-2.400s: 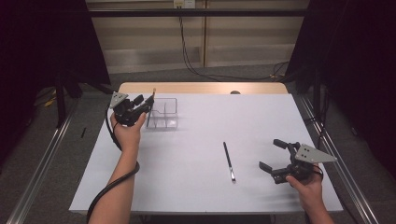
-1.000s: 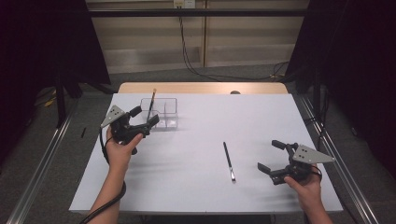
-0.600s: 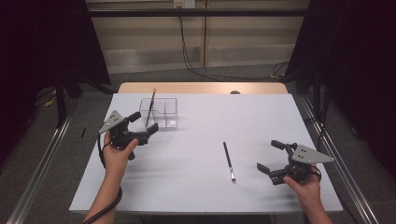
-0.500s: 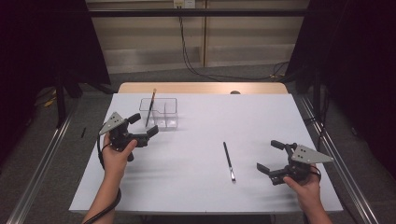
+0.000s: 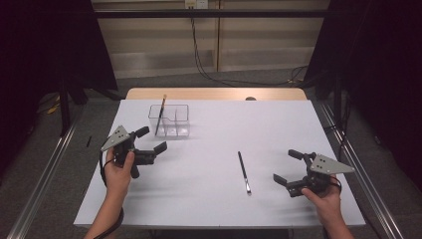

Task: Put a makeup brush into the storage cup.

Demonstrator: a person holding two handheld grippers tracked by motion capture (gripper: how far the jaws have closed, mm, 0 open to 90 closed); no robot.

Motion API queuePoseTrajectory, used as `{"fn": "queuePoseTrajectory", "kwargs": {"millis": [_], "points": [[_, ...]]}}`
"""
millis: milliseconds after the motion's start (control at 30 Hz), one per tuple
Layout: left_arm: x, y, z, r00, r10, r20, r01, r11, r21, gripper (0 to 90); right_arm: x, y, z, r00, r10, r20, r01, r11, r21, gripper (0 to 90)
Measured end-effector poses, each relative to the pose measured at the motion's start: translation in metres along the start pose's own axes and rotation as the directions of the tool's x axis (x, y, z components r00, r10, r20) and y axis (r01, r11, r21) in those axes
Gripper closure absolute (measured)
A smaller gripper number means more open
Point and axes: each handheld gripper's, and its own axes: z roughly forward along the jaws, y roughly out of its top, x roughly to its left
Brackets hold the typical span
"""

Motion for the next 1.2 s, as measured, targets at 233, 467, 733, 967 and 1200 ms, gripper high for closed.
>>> {"fn": "queuePoseTrajectory", "kwargs": {"millis": [233, 467, 733, 967, 1200], "points": [[-0.003, -0.004, -0.01, 0.9997, 0.024, 0.007, -0.024, 0.9996, 0.014, 0.0, 0.0, 0.0, 0.001, 1.0, 0.002, 0.0, -0.002, 1.0, -0.001, 0.0], [-0.006, -0.006, -0.018, 0.9995, 0.033, 0.006, -0.033, 0.9991, 0.028, 0.0, 0.0, 0.0, 0.0, 1.0, -0.002, 0.0, 0.002, 1.0, -0.001, 0.0], [-0.007, -0.008, -0.025, 0.9989, 0.045, 0.009, -0.045, 0.9985, 0.032, 0.0, -0.001, 0.0, -0.001, 1.0, -0.004, 0.002, 0.004, 1.0, -0.003, 0.0], [-0.01, -0.01, -0.032, 0.9985, 0.055, 0.01, -0.055, 0.9978, 0.038, 0.0, -0.001, 0.0, -0.001, 1.0, -0.004, 0.002, 0.004, 1.0, -0.002, 0.0], [-0.012, -0.013, -0.04, 0.9973, 0.074, 0.007, -0.074, 0.9959, 0.053, 0.0, -0.001, 0.0, 0.0, 1.0, -0.004, 0.003, 0.004, 1.0, 0.0, 0.0]]}}
